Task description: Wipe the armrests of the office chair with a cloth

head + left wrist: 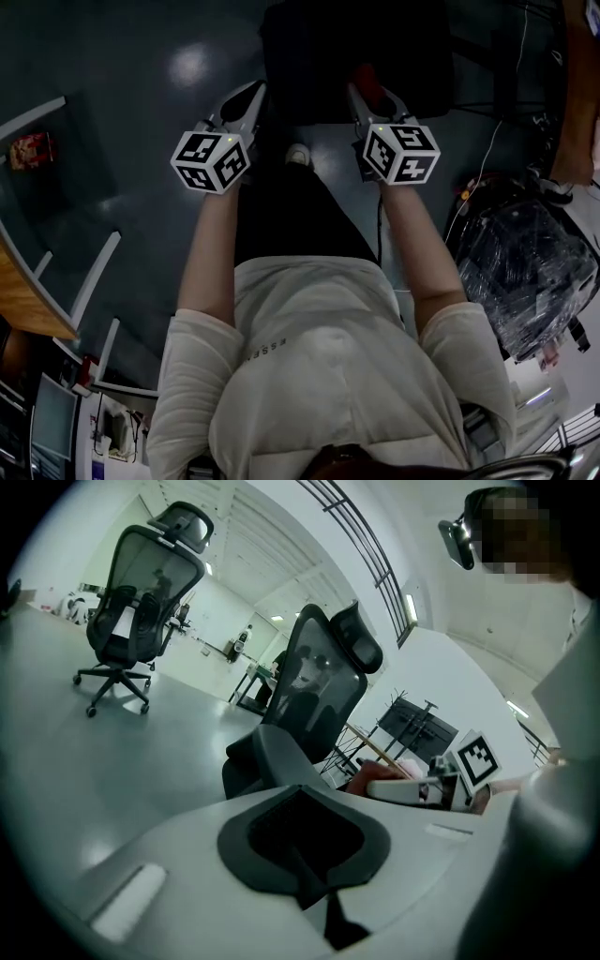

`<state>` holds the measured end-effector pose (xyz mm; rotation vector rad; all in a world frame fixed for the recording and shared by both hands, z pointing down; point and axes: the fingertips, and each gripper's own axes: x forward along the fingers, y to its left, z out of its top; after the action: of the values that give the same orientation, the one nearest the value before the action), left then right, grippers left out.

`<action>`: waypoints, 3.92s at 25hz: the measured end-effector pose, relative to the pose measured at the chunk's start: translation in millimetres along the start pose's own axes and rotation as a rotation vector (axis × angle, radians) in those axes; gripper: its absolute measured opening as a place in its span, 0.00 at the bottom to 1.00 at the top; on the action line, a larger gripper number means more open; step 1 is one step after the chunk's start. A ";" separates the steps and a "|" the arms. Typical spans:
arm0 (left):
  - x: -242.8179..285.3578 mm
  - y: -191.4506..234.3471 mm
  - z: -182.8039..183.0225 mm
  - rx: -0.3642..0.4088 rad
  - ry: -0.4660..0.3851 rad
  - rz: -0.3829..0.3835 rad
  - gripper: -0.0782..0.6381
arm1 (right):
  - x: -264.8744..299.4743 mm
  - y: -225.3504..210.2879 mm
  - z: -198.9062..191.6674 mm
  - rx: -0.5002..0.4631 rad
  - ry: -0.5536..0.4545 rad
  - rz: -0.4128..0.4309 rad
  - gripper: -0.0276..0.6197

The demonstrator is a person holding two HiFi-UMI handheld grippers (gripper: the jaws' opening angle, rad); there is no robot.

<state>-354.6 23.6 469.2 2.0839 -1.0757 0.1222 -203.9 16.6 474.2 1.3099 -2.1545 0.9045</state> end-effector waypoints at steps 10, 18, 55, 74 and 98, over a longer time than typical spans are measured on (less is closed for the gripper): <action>42.8 38.8 10.0 -0.015 0.143 -0.070 0.13 | 119.8 7.9 102.1 -0.015 0.049 0.000 0.12; 48.0 38.6 5.1 -0.067 0.200 -0.178 0.13 | 161.5 35.2 126.8 -0.149 0.107 0.027 0.12; -17.0 86.7 0.1 -0.132 0.025 -0.019 0.13 | 119.1 180.4 20.3 -0.403 0.336 0.336 0.12; -54.4 59.0 -31.8 -0.101 -0.002 0.039 0.13 | 47.9 191.1 -54.0 -0.313 0.360 0.358 0.12; -55.5 -3.7 -44.1 0.031 0.040 -0.003 0.13 | -0.6 108.0 -99.7 -0.085 0.302 0.189 0.12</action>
<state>-376.4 90.8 475.3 2.1021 -1.0526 0.1787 -295.8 125.8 509.5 0.8765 -2.0743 1.0011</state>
